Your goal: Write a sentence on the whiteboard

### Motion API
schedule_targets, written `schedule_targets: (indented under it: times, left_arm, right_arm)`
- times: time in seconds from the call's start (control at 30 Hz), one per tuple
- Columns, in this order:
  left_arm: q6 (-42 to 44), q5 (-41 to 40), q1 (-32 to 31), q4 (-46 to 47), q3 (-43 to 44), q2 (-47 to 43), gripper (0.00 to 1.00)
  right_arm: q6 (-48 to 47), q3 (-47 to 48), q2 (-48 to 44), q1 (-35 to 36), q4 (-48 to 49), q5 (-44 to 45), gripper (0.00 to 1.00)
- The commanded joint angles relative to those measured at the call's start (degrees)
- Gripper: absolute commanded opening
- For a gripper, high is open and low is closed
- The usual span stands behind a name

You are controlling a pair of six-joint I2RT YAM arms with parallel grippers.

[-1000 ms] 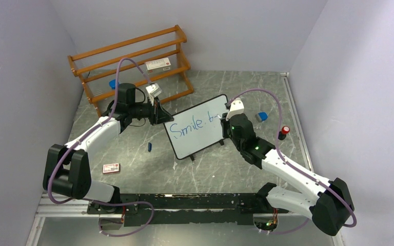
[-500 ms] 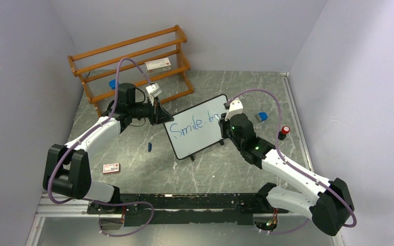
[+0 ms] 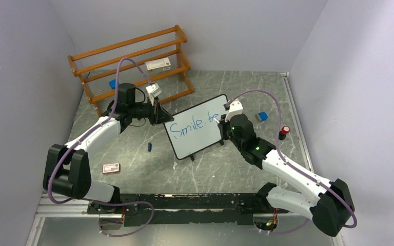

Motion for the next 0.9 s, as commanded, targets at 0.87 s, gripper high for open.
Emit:
schedule_targets:
  times: [0.87]
  left_arm:
    - [3.4,-0.1,0.2,-2.0,0.5,1.3,0.05]
  right_arm:
    - [1.1,-1.4,-0.5,-0.5,0.8,7.9,0.0]
